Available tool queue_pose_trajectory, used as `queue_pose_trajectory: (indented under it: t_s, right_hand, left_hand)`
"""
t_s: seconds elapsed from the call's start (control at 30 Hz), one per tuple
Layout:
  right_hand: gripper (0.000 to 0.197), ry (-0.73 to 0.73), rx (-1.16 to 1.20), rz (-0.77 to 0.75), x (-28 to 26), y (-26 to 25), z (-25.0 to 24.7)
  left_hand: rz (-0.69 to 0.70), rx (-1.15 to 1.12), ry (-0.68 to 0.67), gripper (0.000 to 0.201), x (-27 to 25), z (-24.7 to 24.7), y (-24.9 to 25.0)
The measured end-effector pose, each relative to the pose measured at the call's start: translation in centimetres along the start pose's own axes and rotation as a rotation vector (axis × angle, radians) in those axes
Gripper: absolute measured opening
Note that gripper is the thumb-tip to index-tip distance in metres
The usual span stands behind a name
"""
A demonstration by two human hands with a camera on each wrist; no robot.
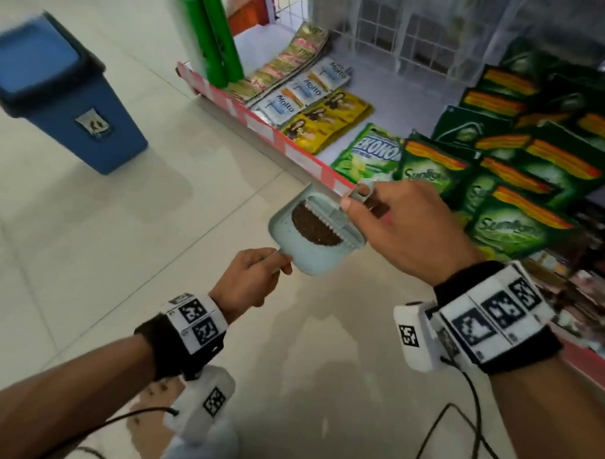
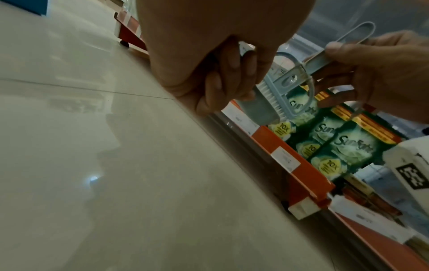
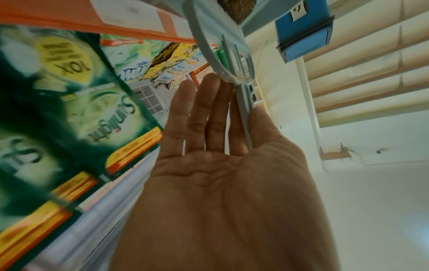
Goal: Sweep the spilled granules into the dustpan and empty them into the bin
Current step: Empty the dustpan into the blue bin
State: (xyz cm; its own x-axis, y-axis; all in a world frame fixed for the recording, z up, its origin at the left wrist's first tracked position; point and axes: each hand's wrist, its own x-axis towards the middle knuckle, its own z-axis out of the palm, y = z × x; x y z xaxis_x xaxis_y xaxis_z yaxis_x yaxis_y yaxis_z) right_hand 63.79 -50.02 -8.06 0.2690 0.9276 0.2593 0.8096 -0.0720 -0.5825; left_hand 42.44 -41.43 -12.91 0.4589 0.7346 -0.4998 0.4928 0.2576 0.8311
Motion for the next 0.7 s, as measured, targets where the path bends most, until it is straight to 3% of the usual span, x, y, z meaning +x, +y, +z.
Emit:
queue_pose_trajectory:
  t_s: [0.2,0.43,0.57,0.7]
  right_hand:
    - [0.036,-0.104,-0.068,-0.042,6.3,-1.0,2.4]
    - [0.030,-0.032,-0.062,-0.018,13.3,-4.2,3.8]
    - [0.026,-0.001,0.081,0.031,18.0,-7.5,4.6]
    - [0.026,-0.019,0.120,-0.047,22.3,-11.3,7.0]
  left_hand:
    - [0.006,-0.115,-0.091,0.027,5.3,-3.8,-0.9]
    - [0.018,-0.193,-0.114,0.028,9.3,-9.1,0.9]
    - [0.041,-0.227,-0.070,0.029,9.7,-13.9,3.0]
    - [0.060,-0.267,0.001,0.029,9.7,-18.6,3.8]
